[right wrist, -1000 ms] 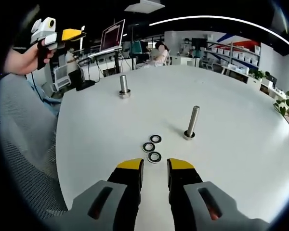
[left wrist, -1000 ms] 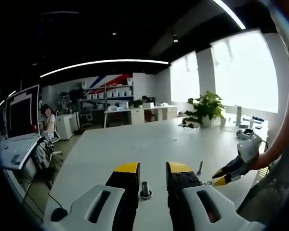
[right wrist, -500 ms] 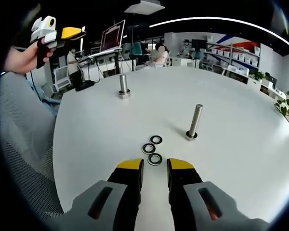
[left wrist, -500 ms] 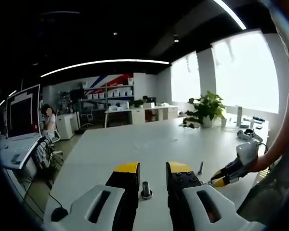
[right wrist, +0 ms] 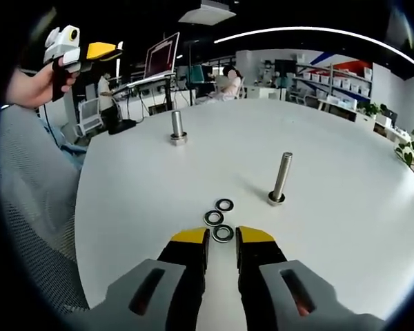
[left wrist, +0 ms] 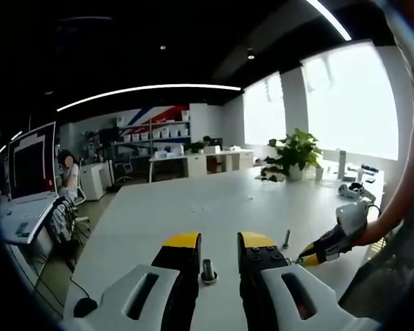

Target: Place the washer onto the threaded stud by aligning its center hole with the stud, sliding it down to the base, and recovering from edge contact or off-axis alignment until the washer reaches the visible bottom stop.

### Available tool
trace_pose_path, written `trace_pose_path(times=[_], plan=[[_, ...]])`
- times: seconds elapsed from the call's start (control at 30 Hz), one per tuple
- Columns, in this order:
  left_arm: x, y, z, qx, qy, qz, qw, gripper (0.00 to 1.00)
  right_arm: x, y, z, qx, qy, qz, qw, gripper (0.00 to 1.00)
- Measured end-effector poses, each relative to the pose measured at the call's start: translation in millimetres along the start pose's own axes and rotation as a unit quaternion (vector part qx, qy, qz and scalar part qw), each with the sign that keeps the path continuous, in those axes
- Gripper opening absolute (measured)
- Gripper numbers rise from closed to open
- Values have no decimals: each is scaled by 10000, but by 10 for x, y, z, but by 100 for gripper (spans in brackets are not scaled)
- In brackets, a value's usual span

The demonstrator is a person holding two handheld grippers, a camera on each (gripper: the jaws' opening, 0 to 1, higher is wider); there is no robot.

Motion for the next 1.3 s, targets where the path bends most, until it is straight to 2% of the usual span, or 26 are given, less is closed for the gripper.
trace_pose_path(times=[0.8,1.1,1.3], plan=[[1,-2,5,-51,22,29,10000,18,62,-9,10,-11,-34,215,9998,14],[-2,-9,2,-68,15,40,10000,18,107,62,-17,27,-111,159,9998,14],[-5,-10,7,-62,11,42,10000,18,165,181,-61,110,-187,36,9998,14]])
Point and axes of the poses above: the point that each gripper's makers call its tool centre point, and the gripper's own axes: x roughly backward along the fingers, z roughly to its left, y roughly out of its top, the point moved 7 cm from there along x, roughly backward along the fingers, and after that the axes turned 7 degrees about y, right-handed, at the moved point
